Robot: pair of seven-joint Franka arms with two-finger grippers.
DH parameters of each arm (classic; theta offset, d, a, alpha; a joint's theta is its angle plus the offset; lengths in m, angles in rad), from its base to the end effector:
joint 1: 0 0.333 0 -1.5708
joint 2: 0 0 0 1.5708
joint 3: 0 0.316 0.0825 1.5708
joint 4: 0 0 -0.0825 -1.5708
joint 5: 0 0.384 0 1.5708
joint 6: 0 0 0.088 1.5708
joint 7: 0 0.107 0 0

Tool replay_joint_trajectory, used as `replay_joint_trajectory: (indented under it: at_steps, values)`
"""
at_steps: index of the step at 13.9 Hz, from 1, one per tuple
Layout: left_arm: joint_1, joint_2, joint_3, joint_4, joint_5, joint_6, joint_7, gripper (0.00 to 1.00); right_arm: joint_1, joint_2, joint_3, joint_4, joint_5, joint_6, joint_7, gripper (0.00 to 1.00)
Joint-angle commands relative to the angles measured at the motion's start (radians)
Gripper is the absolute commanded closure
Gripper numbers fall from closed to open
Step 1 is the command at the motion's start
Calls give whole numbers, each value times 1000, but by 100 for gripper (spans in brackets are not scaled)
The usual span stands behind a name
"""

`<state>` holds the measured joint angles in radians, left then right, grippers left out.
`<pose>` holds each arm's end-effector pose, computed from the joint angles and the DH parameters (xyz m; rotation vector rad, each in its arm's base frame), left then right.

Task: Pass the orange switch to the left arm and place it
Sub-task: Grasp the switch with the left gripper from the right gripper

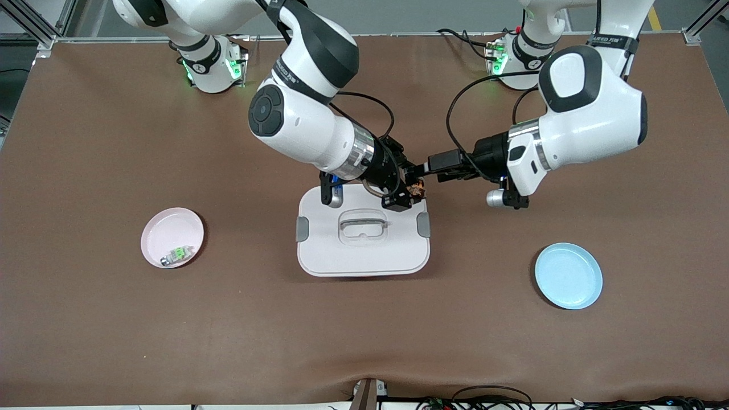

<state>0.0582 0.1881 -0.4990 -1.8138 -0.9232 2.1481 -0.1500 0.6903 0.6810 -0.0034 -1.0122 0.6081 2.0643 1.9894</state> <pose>0.5633 -0.2827 0.4810 2.2308 0.2204 -0.1522 0.5805 0.5162 0.5031 -1.8954 1.7556 0.6473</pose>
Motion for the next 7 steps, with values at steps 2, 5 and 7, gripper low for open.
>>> replay_joint_trajectory:
  at_steps: [2, 5, 7]
  values:
    - [-43, 43, -6, 28, 4, 68, -10, 0, 6, 20, -4, 49, 18, -6, 45, 100]
    - [-51, 45, -6, 25, 4, 82, -11, 0, 5, 20, 0, 55, 21, -6, 46, 100]
    - [-51, 45, -6, 25, 4, 84, -11, 0, 3, 20, 0, 55, 21, -6, 45, 100]
